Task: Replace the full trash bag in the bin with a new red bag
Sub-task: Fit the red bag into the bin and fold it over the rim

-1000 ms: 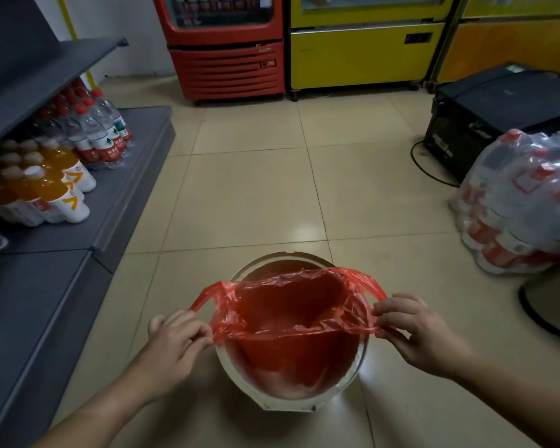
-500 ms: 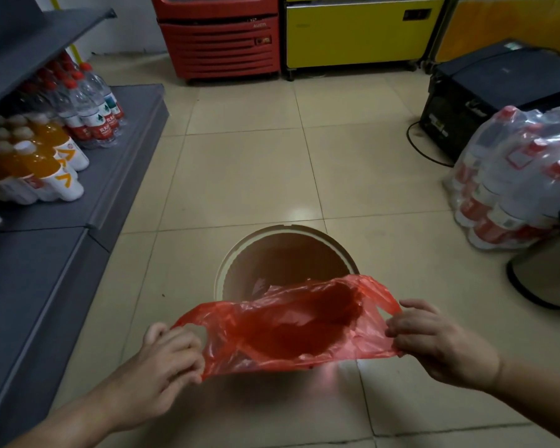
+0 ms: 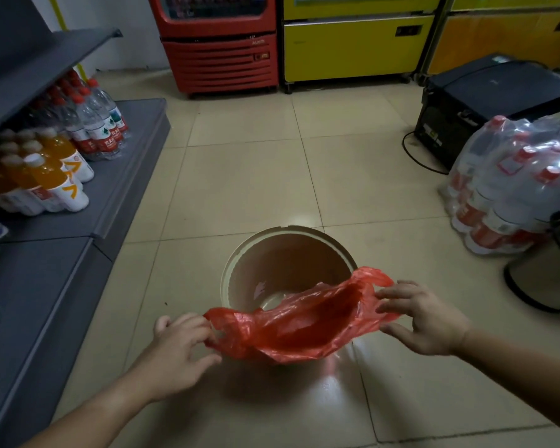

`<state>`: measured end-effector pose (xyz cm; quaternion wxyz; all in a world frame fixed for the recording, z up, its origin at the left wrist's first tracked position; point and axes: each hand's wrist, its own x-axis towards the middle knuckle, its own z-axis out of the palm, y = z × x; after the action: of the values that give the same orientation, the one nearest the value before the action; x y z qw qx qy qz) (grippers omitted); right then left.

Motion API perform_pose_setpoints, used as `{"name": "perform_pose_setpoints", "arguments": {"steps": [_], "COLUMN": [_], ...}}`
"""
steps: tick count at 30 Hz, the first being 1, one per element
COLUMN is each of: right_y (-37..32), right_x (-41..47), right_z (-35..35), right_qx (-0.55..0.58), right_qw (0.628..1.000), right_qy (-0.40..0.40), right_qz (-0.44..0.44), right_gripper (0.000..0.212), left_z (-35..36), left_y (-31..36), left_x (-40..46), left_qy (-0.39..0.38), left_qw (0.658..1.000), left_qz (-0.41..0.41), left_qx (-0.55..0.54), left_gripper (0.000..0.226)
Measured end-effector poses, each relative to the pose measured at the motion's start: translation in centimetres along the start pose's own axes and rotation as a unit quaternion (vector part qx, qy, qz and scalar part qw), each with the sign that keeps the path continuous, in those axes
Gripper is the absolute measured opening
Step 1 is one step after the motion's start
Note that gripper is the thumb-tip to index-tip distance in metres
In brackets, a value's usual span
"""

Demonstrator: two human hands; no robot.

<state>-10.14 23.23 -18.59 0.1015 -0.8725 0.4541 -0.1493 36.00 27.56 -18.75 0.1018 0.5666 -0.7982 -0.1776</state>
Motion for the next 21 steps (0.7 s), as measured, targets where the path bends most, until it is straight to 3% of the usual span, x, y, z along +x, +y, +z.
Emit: {"name": "perform_pose_setpoints", "arguments": {"steps": [4, 7, 10, 13, 16, 21], "right_y": [-1.2, -1.9, -1.8, -1.4, -1.1, -0.8], "right_x": [0.6, 2.4, 4.2, 5.3, 5.8, 6.6], "right_z": [0.3, 1.1, 1.3, 1.7, 2.0, 2.6], "right_qx": [0.119, 0.149, 0.164, 0.165, 0.167, 0.167], "right_qw": [0.974, 0.952, 0.952, 0.954, 0.953, 0.954], "right_qy": [0.132, 0.161, 0.131, 0.075, 0.076, 0.122], "right_qz": [0.137, 0.214, 0.223, 0.238, 0.241, 0.217], "right_gripper": [0.023, 0.020, 0.034, 0.023, 0.005, 0.019], "left_z": [-1.1, -1.3, -0.6, 0.6, 1.2, 0.9], "left_y": [1.0, 2.9, 4.1, 4.2, 3.8, 3.3], "left_x": [0.3, 1.5, 2.7, 3.2, 3.4, 3.9], "left_qy": [0.100, 0.164, 0.107, 0.055, 0.063, 0.104], "left_qw": [0.986, 0.975, 0.985, 0.990, 0.986, 0.961], "left_qz": [-0.039, -0.070, -0.101, -0.113, -0.118, -0.142], "left_qx": [-0.124, -0.133, -0.087, -0.063, -0.096, -0.214], "left_gripper": [0.031, 0.037, 0.053, 0.037, 0.014, 0.017]}}
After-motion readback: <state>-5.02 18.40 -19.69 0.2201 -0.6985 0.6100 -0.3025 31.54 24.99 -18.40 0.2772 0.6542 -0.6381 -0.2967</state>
